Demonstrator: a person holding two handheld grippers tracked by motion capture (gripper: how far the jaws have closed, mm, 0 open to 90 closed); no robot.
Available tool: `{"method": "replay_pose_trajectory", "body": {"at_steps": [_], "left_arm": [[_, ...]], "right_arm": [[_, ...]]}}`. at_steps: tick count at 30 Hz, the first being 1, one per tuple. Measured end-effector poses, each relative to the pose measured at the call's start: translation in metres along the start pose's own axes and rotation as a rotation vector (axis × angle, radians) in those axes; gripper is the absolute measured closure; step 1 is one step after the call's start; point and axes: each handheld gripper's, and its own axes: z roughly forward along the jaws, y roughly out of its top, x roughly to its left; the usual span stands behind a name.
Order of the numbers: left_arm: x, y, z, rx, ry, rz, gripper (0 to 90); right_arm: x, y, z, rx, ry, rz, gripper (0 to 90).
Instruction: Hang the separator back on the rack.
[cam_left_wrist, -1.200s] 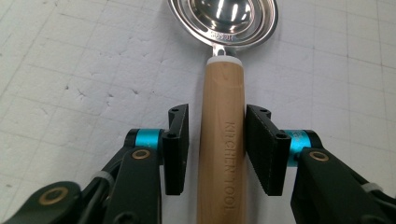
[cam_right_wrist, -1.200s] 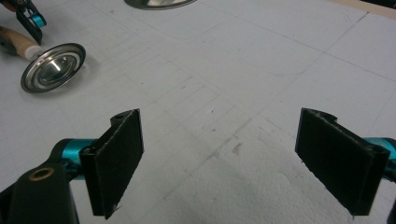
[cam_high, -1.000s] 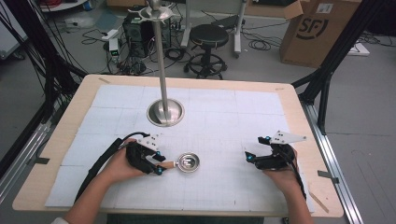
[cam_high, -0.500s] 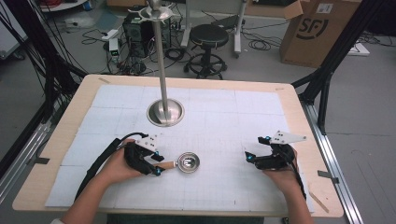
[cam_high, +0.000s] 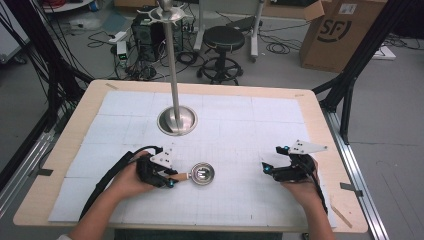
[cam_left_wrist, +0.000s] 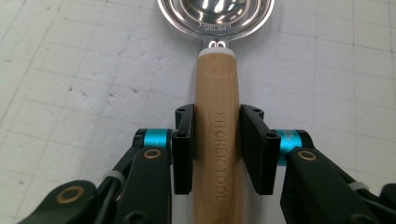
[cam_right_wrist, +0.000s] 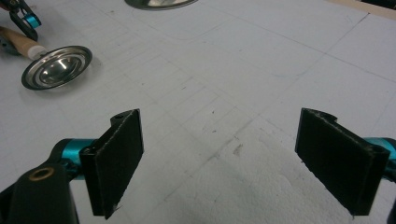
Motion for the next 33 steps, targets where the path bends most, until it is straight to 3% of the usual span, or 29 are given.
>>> {"method": "replay_pose_trajectory", "body": {"at_steps": [6,15,22,33], "left_arm": [[0.006,0.012,0.008,-0.026,-0.02,-0.014,67.2],[0.013,0.039,0.035,-0.055,-0.053,-0.027,67.2],[0.018,0.066,0.054,-0.054,-0.047,-0.009,67.2],[0.019,0.101,0.082,-0.063,-0.082,-0.011,67.1]], "right_arm": [[0.001,0.002,-0.002,-0.012,-0.002,0.001,14.0],[0.0,0.003,-0.001,-0.021,0.005,0.002,14.0],[-0.001,0.003,-0.001,-0.024,0.008,0.006,14.0],[-0.001,0.003,-0.001,-0.024,0.008,0.006,14.0]]}}
